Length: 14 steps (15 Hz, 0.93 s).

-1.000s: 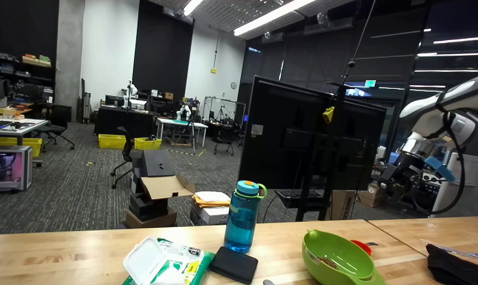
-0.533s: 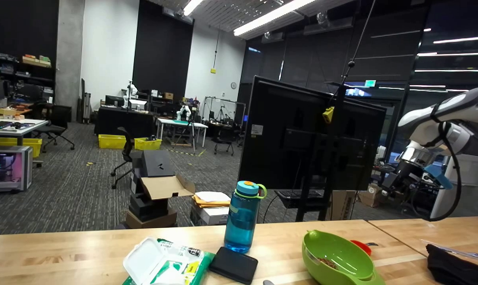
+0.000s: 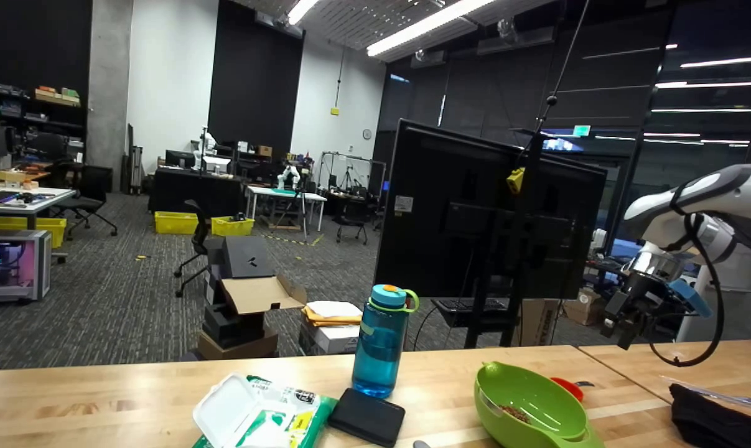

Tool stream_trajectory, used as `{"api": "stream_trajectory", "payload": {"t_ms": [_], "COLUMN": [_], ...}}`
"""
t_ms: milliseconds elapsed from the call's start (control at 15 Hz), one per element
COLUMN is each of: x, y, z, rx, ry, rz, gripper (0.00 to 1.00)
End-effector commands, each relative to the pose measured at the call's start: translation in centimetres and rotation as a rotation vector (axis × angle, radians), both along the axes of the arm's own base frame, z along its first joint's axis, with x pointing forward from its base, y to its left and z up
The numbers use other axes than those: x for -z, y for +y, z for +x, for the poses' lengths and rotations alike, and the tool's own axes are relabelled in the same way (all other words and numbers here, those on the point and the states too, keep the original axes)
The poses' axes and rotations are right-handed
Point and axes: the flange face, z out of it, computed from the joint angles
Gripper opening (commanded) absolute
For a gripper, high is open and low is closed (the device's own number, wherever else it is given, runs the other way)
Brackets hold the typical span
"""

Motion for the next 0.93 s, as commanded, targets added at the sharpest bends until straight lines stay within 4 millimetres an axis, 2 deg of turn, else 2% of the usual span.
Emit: {"api": "stream_trajectory", "payload": {"t_ms": [0, 867], "x": [0.8, 6.6], "y": [-0.9, -1.9], "z": [0.8, 1.9], "rx": [-0.044, -0.024], "ry": [0.003, 0.055], "rz": [0.01, 0.013], "gripper": [1.0, 1.0]}}
